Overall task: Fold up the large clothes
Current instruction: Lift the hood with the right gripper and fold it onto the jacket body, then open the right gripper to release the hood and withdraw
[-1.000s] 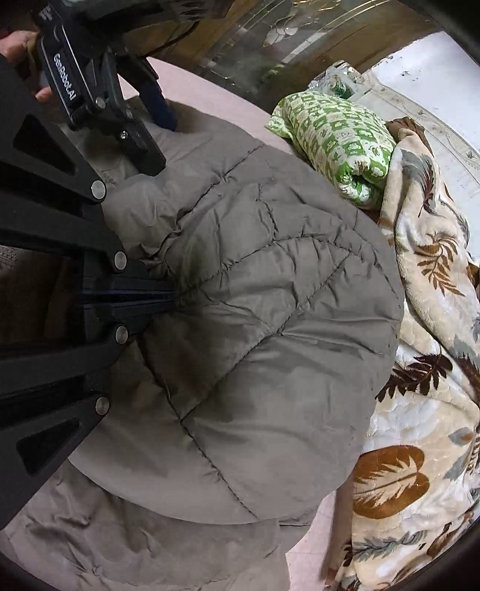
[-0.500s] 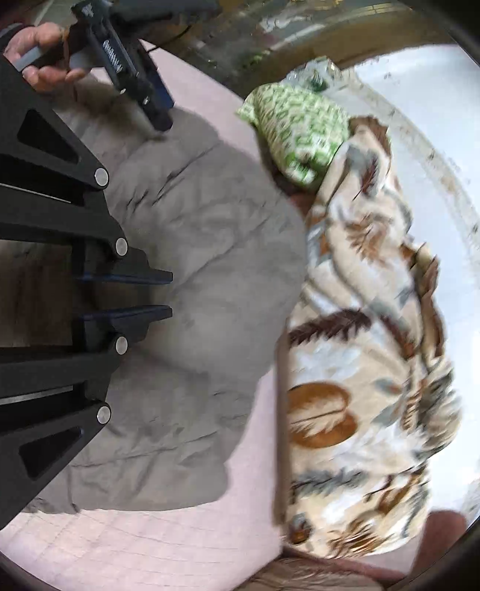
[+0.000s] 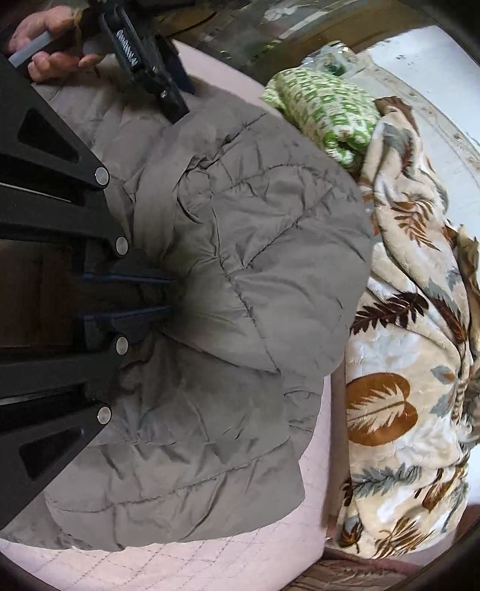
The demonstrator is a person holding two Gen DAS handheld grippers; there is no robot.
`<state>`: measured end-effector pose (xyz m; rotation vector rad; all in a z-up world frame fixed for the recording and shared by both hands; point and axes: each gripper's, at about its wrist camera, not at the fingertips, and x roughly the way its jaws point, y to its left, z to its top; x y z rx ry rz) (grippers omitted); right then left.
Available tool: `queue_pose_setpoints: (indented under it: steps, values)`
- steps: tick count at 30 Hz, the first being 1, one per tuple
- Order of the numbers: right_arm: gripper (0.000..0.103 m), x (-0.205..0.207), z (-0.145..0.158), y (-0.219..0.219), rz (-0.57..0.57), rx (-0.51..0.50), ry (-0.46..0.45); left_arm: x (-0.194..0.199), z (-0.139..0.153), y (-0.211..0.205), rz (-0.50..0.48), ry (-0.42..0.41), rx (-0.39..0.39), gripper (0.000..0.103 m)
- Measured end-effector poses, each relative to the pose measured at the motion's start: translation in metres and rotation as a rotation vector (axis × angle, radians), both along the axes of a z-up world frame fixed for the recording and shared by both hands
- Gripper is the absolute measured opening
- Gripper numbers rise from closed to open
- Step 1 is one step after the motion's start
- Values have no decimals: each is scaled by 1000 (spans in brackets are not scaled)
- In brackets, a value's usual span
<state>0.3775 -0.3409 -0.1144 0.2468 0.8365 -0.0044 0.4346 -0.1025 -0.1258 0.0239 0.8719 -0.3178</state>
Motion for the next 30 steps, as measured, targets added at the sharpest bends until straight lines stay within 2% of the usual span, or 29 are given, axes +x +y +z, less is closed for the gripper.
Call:
queue_pose_setpoints:
  steps: [5, 8, 13, 17, 22, 30]
  values:
    - [20, -24, 15, -2, -25, 39, -24, -4, 14, 10, -14, -2, -80, 85]
    - [25, -38, 18, 1, -19, 36, -8, -9, 22, 13, -10, -12, -85, 85]
    - [26, -70, 22, 6, -20, 39, -2, -21, 34, 17, -8, -24, -88, 85]
    - [31, -102, 23, 10, -25, 48, -3, -36, 43, 19, -13, -40, -75, 85]
    - [32, -139, 20, 21, -15, 45, 15, -54, 48, 26, -6, -51, -44, 85]
    - [32, -192, 12, 38, 10, 42, 32, -107, 32, 48, -7, -15, 1, 85]
